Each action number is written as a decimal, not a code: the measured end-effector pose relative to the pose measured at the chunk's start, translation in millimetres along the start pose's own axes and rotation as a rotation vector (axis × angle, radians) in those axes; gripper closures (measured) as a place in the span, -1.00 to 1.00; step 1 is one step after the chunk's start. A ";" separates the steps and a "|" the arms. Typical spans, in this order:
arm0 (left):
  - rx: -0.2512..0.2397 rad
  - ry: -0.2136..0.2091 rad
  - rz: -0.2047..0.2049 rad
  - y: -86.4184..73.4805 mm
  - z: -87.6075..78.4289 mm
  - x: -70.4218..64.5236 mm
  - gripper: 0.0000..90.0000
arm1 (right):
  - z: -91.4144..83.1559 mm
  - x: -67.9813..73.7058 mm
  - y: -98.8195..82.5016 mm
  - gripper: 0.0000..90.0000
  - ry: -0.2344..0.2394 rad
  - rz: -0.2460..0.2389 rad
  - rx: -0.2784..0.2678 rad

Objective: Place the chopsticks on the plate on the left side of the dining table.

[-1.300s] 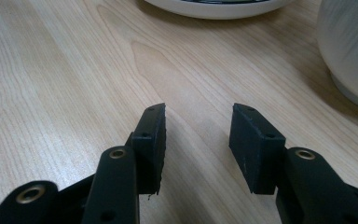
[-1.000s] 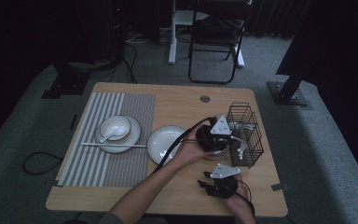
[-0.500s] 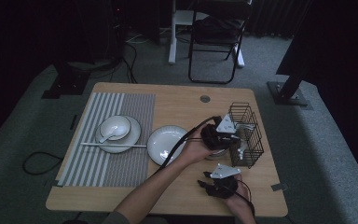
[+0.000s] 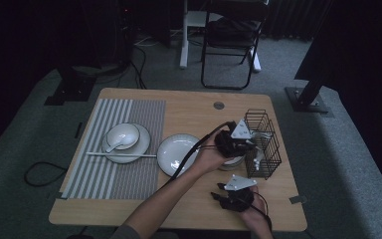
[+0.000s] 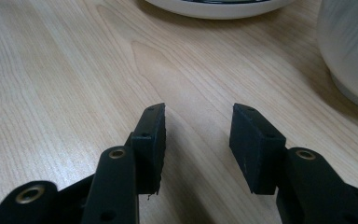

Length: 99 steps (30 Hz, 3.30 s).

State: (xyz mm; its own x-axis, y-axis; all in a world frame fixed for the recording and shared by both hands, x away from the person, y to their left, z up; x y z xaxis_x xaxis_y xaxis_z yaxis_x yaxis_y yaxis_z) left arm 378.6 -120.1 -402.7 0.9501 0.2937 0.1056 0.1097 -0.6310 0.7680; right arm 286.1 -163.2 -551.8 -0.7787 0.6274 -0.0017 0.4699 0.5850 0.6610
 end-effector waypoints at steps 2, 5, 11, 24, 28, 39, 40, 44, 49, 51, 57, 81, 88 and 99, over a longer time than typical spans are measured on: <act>0.000 0.012 0.003 0.7 0.4 -0.4 0.78 | -0.1 0.0 -0.1 0.23 -0.001 -0.001 0.001; 0.003 0.038 0.010 1.0 0.0 -0.8 0.82 | -0.1 0.0 -0.1 0.23 -0.001 -0.002 0.000; -0.002 0.066 0.012 1.0 -3.7 2.5 0.87 | -0.1 0.2 -0.1 0.23 -0.001 -0.001 0.000; -0.040 0.079 0.023 -0.5 -34.1 6.2 0.88 | -0.3 0.4 -0.1 0.23 0.000 0.003 0.002; -0.068 0.088 0.037 -1.0 -54.3 4.7 0.88 | -0.1 0.0 -0.1 0.22 -0.002 -0.001 0.001; -0.140 0.064 0.016 -3.8 -121.4 9.1 0.88 | -0.2 -0.1 0.0 0.22 0.002 0.002 0.002; -0.148 0.063 0.011 -5.1 -128.0 10.0 0.88 | 0.0 -0.1 0.1 0.22 0.002 0.002 0.002; -0.154 0.095 0.009 -13.9 -151.9 15.5 0.88 | 0.3 -0.4 0.4 0.22 0.000 0.002 0.002; -0.151 0.133 -0.007 -31.9 -175.1 23.2 0.88 | 1.0 -1.0 1.3 0.22 0.001 0.000 0.001; -0.146 0.146 -0.012 -39.7 -183.5 26.0 0.88 | 1.6 -1.3 2.2 0.22 0.002 -0.002 0.001; -0.136 0.175 -0.037 -65.7 -208.0 32.3 0.88 | 2.4 -0.8 5.7 0.24 -0.012 -0.018 0.021; -0.077 0.215 -0.179 -174.5 -267.8 41.0 0.88 | 7.7 37.9 92.4 0.29 0.038 -0.224 -0.064; -0.075 0.219 -0.209 -197.3 -278.2 41.9 0.88 | 15.3 45.4 122.0 0.36 0.044 -0.282 -0.082; -0.093 0.211 -0.223 -208.5 -293.6 31.3 0.88 | 35.2 47.0 165.4 0.57 0.051 -0.354 -0.098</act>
State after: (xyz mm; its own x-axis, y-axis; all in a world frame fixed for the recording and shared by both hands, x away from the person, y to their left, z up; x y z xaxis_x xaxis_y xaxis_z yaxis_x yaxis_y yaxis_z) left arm 299.6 231.5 -374.0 0.8230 0.5660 0.0492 0.2721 -0.4686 0.8405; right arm 341.9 -18.9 -469.0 -0.9069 0.3669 -0.2071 0.1276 0.7076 0.6950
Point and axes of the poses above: each handheld gripper's, and its own axes: z roughly forward along the jaws, y roughly out of its top, x roughly to its left, the point moved 4 cm from there along z, roughly forward along the jaws, and after that the axes turned 8 degrees about x, right-handed, at the moved point
